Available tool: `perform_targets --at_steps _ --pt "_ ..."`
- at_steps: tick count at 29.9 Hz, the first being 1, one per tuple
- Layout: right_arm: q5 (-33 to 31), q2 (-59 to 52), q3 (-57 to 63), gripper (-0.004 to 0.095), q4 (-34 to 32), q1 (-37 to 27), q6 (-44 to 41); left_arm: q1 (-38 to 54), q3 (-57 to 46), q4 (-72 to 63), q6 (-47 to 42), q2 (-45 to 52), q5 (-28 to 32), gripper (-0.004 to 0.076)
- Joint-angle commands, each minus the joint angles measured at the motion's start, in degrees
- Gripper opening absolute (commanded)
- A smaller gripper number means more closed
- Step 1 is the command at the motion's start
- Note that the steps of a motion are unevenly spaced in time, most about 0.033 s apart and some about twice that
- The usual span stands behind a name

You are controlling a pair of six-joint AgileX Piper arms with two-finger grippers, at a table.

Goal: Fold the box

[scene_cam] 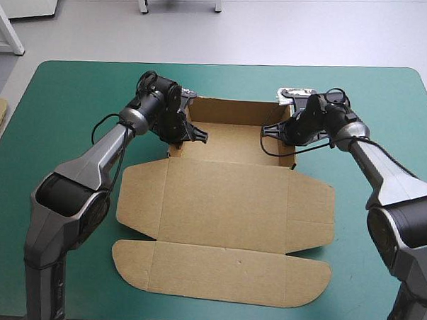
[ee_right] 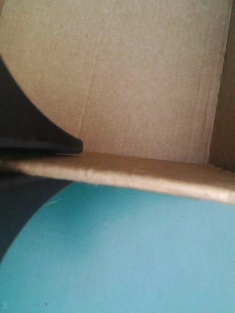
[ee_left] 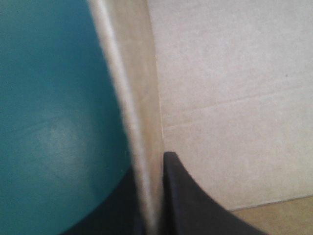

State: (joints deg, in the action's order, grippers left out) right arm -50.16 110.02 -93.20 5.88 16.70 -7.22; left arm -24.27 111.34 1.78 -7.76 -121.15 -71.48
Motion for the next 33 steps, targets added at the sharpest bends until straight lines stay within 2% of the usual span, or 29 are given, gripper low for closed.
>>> perform_targets --at_steps 1,8,10,15,18,26,28,33 --pt "0.7 -1.5 -1.2 0.0001 -0.4 0.4 3.5 -0.4 1.0 1.0 2.0 1.1 4.4 -0.0008" --pt "0.5 -2.2 -2.3 0.0029 -0.7 0.4 4.0 -0.4 1.0 2.3 2.0 1.2 4.5 -0.0008" --pt "-0.4 -2.4 -3.4 0.0105 -1.0 0.4 4.4 -0.4 1.0 2.5 2.0 1.3 4.7 -0.0008" --pt "-4.2 -2.8 -7.0 0.0442 -1.7 0.3 4.7 -0.4 1.0 2.2 2.1 2.7 6.2 0.0058" --pt "-4.8 -3.4 -8.0 0.0529 -2.6 0.3 4.3 -0.4 1.0 2.2 2.1 4.4 7.7 0.0144" --pt "-6.7 -5.1 -8.2 0.0527 -3.5 0.3 3.2 -0.4 1.0 1.8 2.4 8.1 9.9 0.0447" --pt "-8.1 -5.6 -8.2 0.0527 -3.7 0.3 3.2 -0.4 1.0 1.8 2.4 8.7 8.9 0.0476" --pt "-9.2 -9.4 -8.2 0.0526 -3.5 0.3 3.2 -0.4 1.0 1.8 3.7 12.6 6.9 0.0476"
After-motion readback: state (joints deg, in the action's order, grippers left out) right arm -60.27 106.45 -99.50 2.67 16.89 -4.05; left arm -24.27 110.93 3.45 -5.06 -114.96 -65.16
